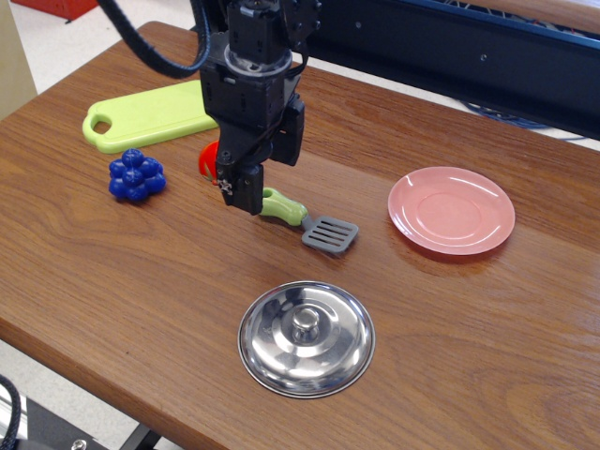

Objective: Put spatula on cutting board

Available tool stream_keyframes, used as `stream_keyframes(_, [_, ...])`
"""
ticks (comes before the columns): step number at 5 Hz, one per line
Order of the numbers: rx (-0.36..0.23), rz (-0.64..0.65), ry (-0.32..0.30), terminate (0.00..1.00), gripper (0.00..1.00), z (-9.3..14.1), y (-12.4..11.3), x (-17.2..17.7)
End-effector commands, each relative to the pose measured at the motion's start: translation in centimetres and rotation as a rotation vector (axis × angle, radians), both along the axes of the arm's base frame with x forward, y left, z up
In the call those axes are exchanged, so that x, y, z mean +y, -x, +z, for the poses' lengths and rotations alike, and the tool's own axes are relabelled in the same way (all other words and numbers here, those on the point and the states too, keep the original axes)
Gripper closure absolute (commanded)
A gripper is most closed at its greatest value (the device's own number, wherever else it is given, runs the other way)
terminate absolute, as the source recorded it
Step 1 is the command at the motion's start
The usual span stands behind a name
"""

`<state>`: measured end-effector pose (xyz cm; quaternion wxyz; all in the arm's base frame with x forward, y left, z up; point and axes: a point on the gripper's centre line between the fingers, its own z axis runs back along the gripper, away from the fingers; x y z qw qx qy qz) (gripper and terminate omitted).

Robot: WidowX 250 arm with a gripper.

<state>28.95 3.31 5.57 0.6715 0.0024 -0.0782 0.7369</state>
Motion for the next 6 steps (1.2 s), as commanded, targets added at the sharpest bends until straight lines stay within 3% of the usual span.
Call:
stream_keyframes(1, [-0.076,0.071,-0.034,0.0,0.0,-0.2,-1.3,-0.7])
stream_keyframes(4, [-0.041,0.045,-0.056,0.0,0.0,-3.1,-1.9,-1.0])
stream_keyframes(6, [0.033,0.014,-0.048,0.0,0.0,-3.9,-1.9,-1.1])
